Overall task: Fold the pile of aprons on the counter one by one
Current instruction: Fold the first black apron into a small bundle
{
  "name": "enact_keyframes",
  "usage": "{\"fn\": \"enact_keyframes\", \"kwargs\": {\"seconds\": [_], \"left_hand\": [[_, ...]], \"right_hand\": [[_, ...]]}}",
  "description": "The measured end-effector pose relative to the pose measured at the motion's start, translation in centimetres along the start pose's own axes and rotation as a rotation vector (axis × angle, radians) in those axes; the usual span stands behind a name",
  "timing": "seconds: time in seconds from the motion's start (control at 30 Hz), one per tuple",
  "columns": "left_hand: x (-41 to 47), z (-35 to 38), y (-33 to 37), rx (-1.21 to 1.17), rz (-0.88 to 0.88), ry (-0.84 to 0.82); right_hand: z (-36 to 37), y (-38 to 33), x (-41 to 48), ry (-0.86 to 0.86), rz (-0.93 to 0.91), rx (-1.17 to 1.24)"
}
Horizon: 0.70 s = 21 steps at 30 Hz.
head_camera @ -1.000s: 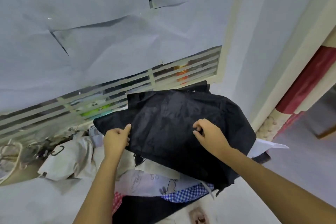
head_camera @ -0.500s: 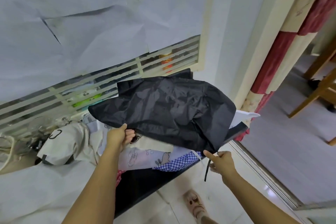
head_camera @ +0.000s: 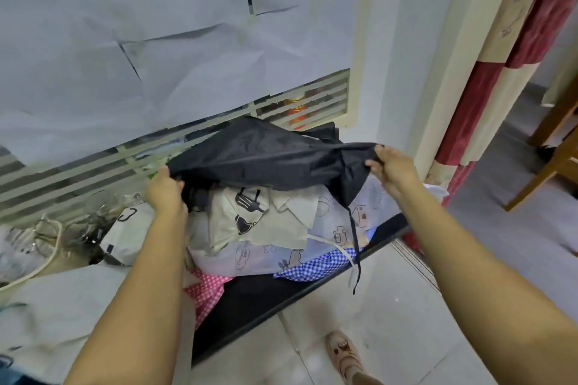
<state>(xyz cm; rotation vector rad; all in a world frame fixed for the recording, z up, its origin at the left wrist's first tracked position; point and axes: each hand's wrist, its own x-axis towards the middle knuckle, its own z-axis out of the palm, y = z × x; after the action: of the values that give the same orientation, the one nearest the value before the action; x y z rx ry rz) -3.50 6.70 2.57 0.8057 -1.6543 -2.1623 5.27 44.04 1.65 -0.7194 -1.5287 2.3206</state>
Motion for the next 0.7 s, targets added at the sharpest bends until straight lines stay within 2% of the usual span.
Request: {"fn": "enact_keyframes", "kwargs": {"seconds": [0.07, 0.13, 0.17, 0.27, 0.37, 0.43, 0.5, 0.53, 0.6, 0.7], "left_hand": [[-0.8, -1.7, 0.5, 0.129, 0.104, 0.053], [-2.4, -3.4, 0.1, 0.113, 0.138, 0.096], [-3.2, -4.3, -0.4, 0.071, 0.126, 0.121], [-4.6, -7.0, -2.6, -0.172, -0.068, 0.146], [-5.0, -9.3, -4.6, -0.138, -0.195, 0.045], [-5.1, -10.2, -5.3, -0.031, -0.172, -0.005], [-5.1, -10.9, -6.0, 0.28, -0.032, 0.0], [-5.6, -11.1, -6.2, 0.431, 0.048, -0.018], [-6.5, -11.5, -7.0, 0.6, 0.166, -0.057], [-7.4, -12.4, -8.3, 0.633, 0.169, 0.011]], "right_hand": [[-0.2, -3.9, 0.2, -0.047, -0.052, 0.013], [-0.6, -5.3, -0.4, -0.134, -0.044, -0.043], [-0.9, -5.2, -0.8, -0.175, -0.004, -0.065], [-3.4, -2.4, -2.8, -0.245, 0.126, -0.189], [-7.4, 2.3, -4.9, -0.228, 0.303, -0.595], [-9.8, 5.4, -5.0, -0.183, 0.348, -0.999], [-10.6, 7.5, -4.7, -0.064, 0.267, -1.336], [-10.4, 8.3, -4.4, 0.036, 0.178, -1.431], [-8.7, 9.5, -4.6, 0.143, -0.004, -1.429], [-4.6, 10.6, -5.2, -0.008, -0.307, -1.433]]}}
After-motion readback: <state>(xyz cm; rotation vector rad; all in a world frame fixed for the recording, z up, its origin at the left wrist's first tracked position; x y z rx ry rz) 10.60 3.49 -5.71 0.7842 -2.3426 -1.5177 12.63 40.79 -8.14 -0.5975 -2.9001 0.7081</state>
